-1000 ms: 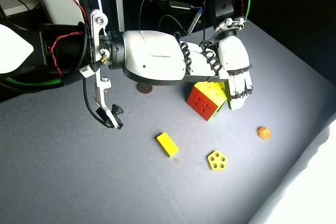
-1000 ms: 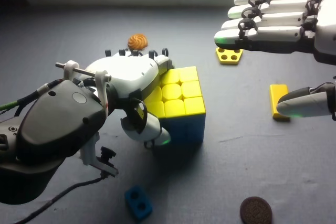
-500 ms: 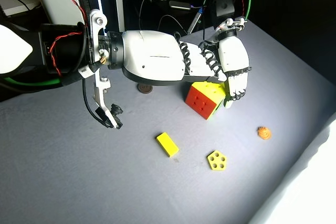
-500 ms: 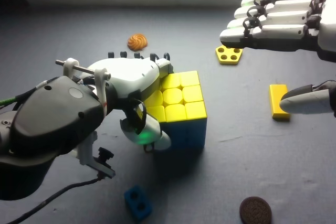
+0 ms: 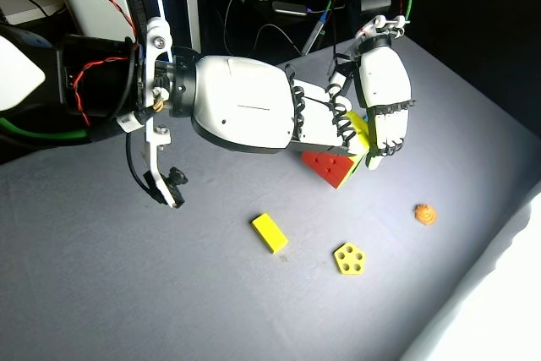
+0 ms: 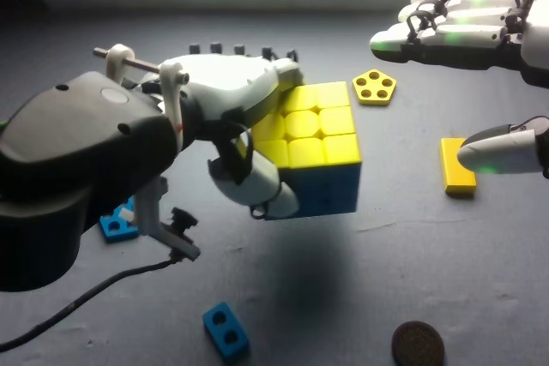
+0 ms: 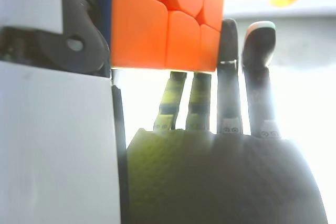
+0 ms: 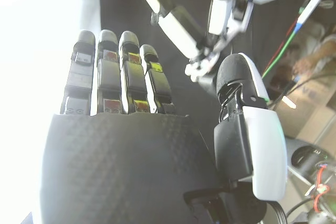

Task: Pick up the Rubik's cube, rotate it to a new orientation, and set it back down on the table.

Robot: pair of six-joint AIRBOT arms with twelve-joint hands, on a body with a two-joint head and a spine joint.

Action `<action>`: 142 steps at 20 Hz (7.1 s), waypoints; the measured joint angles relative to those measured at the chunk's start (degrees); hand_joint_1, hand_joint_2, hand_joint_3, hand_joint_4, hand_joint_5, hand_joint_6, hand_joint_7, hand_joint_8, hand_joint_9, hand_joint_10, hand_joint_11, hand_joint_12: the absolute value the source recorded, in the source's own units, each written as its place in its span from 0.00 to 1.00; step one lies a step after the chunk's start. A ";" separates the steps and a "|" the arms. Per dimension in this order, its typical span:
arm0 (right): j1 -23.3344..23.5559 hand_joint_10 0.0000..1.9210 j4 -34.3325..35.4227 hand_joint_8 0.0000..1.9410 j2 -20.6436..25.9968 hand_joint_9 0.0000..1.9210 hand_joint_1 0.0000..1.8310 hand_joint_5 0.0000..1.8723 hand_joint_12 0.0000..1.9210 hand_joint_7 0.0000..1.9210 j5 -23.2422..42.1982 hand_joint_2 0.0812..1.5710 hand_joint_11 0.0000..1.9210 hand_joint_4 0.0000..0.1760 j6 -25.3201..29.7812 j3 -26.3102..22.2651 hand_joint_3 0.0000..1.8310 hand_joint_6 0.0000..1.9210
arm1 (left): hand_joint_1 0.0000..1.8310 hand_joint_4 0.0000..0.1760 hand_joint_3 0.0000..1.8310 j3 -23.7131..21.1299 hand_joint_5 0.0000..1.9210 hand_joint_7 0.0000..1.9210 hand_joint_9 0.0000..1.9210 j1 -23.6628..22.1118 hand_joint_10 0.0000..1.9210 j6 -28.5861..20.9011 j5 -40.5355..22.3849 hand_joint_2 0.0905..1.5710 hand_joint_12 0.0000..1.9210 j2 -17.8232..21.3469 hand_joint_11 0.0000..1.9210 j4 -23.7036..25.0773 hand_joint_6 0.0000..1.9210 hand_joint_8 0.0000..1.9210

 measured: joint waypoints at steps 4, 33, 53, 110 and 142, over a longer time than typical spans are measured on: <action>0.00 0.02 -1.25 0.01 0.20 0.11 0.08 0.04 0.25 0.12 -0.46 0.79 0.00 0.00 0.04 -0.44 0.00 0.00 | 0.67 0.00 0.13 -0.70 0.24 0.24 0.25 -2.71 0.95 3.32 0.28 0.81 1.00 0.72 0.21 -3.45 0.94 0.95; 0.35 0.79 -6.62 0.43 0.87 0.22 0.12 0.08 1.00 0.29 -6.32 0.77 0.11 0.00 0.11 -5.86 0.00 0.00 | 0.65 0.00 0.05 -0.70 0.26 0.24 0.24 -5.70 0.96 4.17 2.29 0.85 1.00 1.14 0.19 -4.46 0.91 0.95; -0.72 0.81 -5.77 0.42 0.79 0.22 0.12 0.09 1.00 0.30 -9.14 0.77 0.12 0.00 -1.73 -6.58 0.00 0.01 | 0.57 0.16 0.11 -0.70 0.28 0.27 0.21 -5.64 1.00 5.14 2.49 0.81 1.00 1.14 0.18 -4.48 0.90 0.93; 7.30 0.80 -1.25 0.41 -11.02 0.22 0.13 0.08 1.00 0.31 -42.14 0.78 0.13 0.00 3.21 -7.52 0.00 0.00 | 0.66 0.00 0.10 0.15 0.27 0.25 0.24 -5.90 0.96 4.72 0.63 0.82 1.00 1.25 0.18 -3.76 0.92 0.95; 11.63 0.01 -1.90 0.00 7.52 0.01 0.00 0.01 0.00 0.01 -36.83 0.77 0.00 0.00 4.85 -14.84 0.00 0.00 | 0.65 0.00 0.15 7.48 0.25 0.24 0.23 4.11 0.97 -15.93 9.42 0.80 1.00 2.03 0.18 18.75 0.94 0.96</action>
